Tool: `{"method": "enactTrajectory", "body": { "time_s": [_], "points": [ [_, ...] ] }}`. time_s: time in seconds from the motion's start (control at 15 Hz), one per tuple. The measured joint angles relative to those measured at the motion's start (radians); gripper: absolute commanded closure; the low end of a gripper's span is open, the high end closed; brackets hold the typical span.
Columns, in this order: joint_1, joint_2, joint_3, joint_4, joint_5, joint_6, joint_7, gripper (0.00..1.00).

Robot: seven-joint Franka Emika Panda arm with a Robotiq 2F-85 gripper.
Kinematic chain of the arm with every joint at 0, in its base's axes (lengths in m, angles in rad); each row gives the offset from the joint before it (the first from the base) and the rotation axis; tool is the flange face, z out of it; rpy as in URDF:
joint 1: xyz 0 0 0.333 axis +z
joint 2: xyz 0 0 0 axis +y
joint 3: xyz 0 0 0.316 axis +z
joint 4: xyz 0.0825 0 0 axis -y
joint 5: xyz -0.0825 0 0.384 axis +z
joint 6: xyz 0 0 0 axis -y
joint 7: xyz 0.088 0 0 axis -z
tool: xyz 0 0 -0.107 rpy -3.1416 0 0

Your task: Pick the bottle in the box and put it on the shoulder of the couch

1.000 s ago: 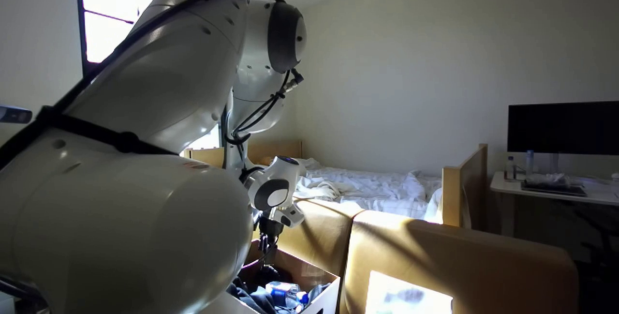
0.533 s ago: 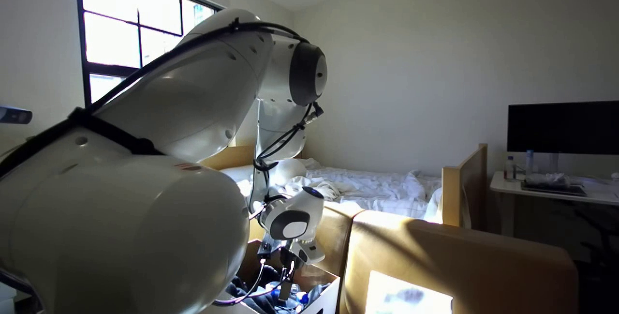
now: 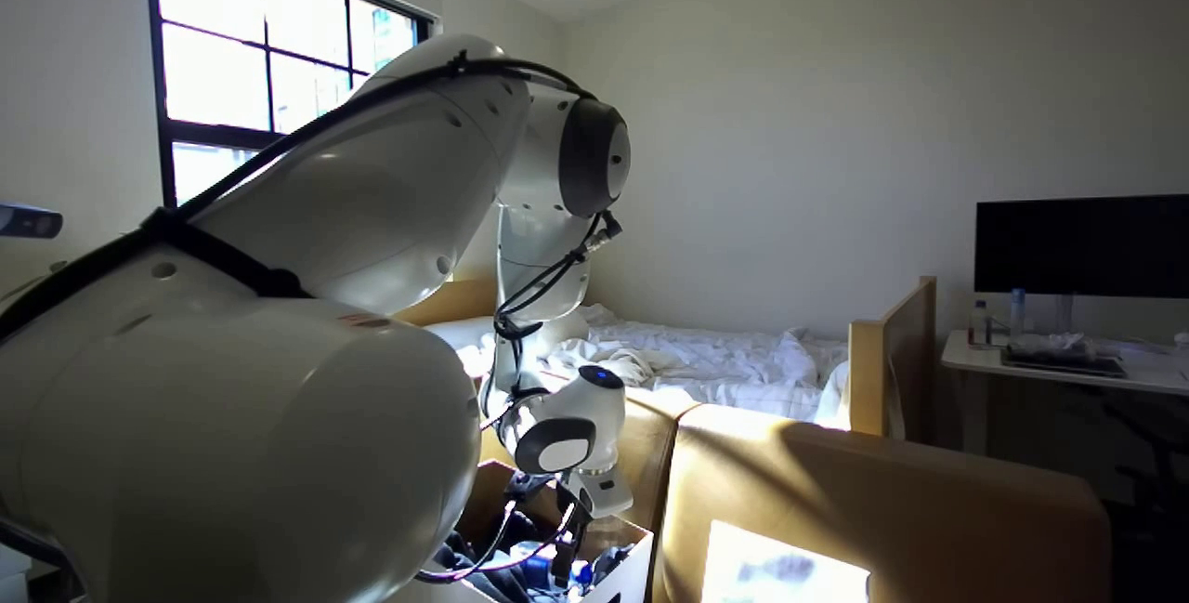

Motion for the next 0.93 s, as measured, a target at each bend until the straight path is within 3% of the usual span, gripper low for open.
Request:
{"method": "enactTrajectory", "body": {
  "time_s": [0.4,0.47,0.53,0.67,0.93],
  "points": [
    [0.003,0.107,0.002,0.053,0.009,0.044,0.045,0.0],
    [0.004,0.123,0.007,0.067,0.009,0.065,0.045,0.25],
    [0.005,0.135,0.013,0.081,0.009,0.081,0.044,0.27],
    [0.019,0.161,0.016,0.117,0.007,0.107,0.043,0.47],
    [0.065,0.19,-0.023,0.158,0.006,0.108,0.043,0.72]
  ]
}}
